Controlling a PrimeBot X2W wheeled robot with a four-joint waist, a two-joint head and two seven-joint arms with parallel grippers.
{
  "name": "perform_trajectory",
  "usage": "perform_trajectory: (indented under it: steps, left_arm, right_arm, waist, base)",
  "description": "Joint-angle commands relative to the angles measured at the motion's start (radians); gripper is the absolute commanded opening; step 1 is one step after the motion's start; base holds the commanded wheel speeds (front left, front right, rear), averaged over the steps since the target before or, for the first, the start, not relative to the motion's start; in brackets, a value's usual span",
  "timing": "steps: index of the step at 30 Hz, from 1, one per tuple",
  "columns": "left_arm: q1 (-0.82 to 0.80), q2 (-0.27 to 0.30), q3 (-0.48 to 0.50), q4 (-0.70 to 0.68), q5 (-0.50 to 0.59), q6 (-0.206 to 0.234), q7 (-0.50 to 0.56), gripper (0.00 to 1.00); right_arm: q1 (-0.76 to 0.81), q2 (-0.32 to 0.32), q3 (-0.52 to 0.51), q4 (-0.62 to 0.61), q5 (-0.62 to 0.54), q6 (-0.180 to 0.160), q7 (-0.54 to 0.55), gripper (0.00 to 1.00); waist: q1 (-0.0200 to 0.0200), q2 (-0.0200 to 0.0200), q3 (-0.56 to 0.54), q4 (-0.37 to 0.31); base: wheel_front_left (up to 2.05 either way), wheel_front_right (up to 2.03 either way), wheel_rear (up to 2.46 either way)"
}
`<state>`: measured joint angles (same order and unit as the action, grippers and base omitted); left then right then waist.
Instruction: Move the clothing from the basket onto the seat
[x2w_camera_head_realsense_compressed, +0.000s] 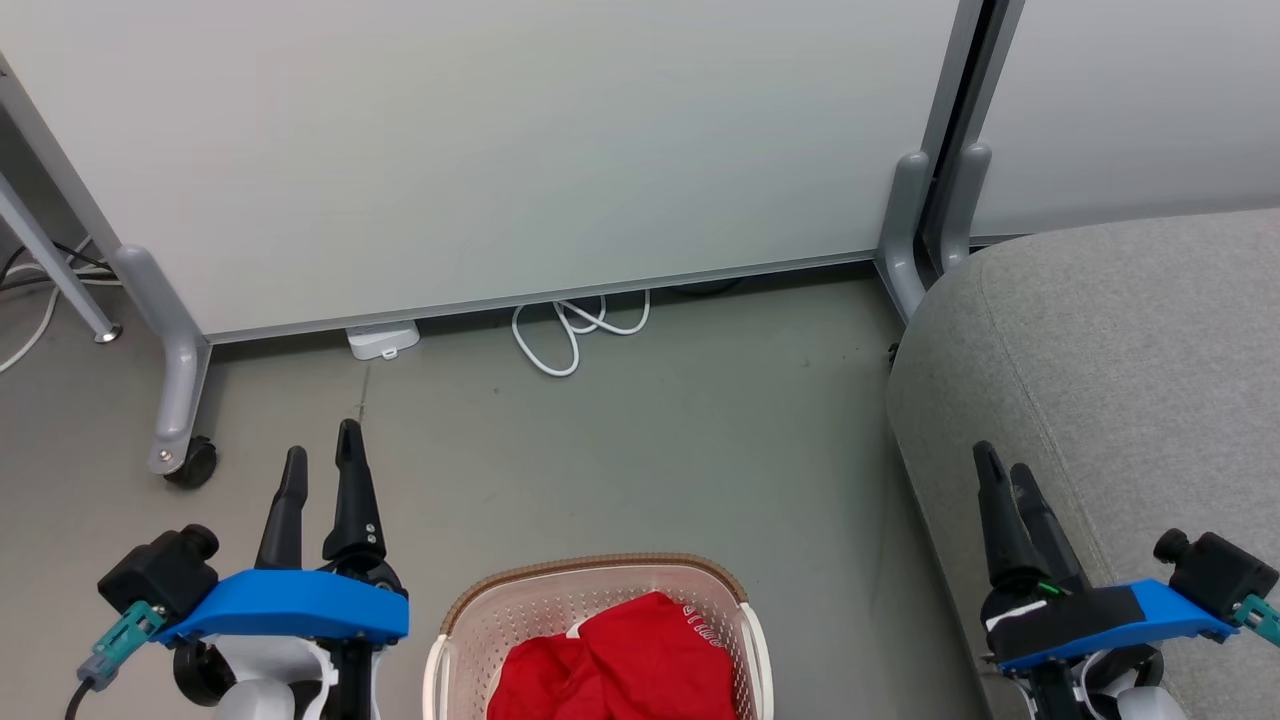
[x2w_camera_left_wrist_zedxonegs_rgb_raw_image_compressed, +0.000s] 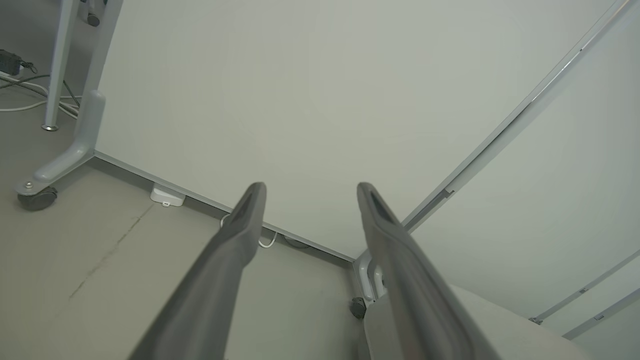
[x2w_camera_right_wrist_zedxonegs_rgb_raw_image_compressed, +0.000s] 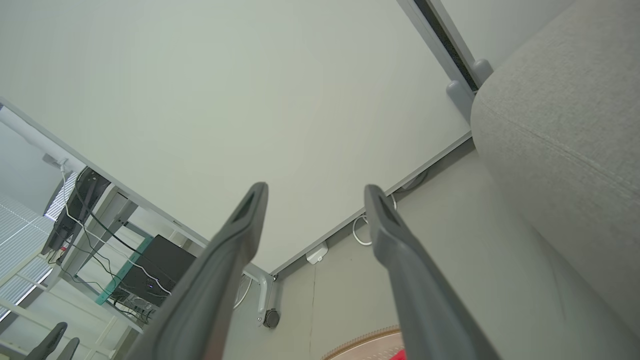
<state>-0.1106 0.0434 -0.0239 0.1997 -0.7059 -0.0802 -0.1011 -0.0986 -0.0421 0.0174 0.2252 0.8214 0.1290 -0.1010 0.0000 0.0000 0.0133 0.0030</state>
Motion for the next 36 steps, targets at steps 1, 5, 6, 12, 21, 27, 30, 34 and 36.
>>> perform_trajectory:
  steps: [1,5,6,12,21,27,30,34,36]
  left_arm:
    - [-0.030,0.007,-0.009,-0.006,0.036,-0.001,-0.012,1.00]
    - [-0.032,0.008,-0.017,-0.001,0.090,-0.002,-0.024,1.00]
    - [-0.031,0.008,-0.020,0.001,0.104,-0.003,-0.027,1.00]
    - [-0.034,0.008,-0.034,0.007,0.175,-0.008,-0.043,1.00]
    - [-0.037,0.008,-0.050,0.021,0.273,-0.009,-0.066,1.00]
    - [-0.037,0.008,-0.058,0.027,0.332,-0.013,-0.081,1.00]
    - [-0.038,0.008,-0.062,0.030,0.361,-0.014,-0.088,1.00]
    - [-0.040,0.008,-0.069,0.034,0.397,-0.016,-0.097,1.00]
    - [-0.042,0.008,-0.071,0.036,0.415,-0.016,-0.101,1.00]
  right_arm:
    - [-0.023,-0.007,0.006,-0.007,-0.033,0.002,-0.012,1.00]
    - [-0.025,-0.008,0.013,-0.001,-0.083,0.002,-0.023,1.00]
    - [-0.025,-0.008,0.015,0.000,-0.094,0.002,-0.026,1.00]
    - [-0.029,-0.008,0.023,0.009,-0.163,0.002,-0.044,1.00]
    - [-0.032,-0.009,0.033,0.018,-0.255,0.002,-0.066,1.00]
    - [-0.031,-0.009,0.041,0.019,-0.308,0.002,-0.081,1.00]
    - [-0.028,-0.010,0.046,0.019,-0.334,0.002,-0.087,1.00]
    - [-0.028,-0.010,0.050,0.021,-0.368,0.002,-0.098,1.00]
    - [-0.030,-0.010,0.053,0.023,-0.385,0.002,-0.101,1.00]
  waist:
    - [0.0000,0.0000,0.000,0.000]
    - [0.0000,0.0000,0.000,0.001]
    - [0.0000,0.0000,0.000,0.001]
    - [0.0000,0.0000,0.001,0.001]
    - [0.0000,0.0000,0.002,0.001]
    - [0.0000,0.0000,0.003,0.002]
    - [0.0000,0.0000,0.003,0.002]
    - [0.0000,0.0000,0.003,0.004]
    - [0.0000,0.0000,0.004,0.005]
  base:
    - [0.00,0.00,0.00]
    - [0.00,0.00,0.00]
    - [0.00,0.00,0.00]
    - [0.00,0.00,0.00]
    - [0.00,0.00,0.00]
    - [0.00,0.00,0.00]
    - [0.00,0.00,0.00]
    - [0.00,0.00,0.00]
    - [0.00,0.00,0.00]
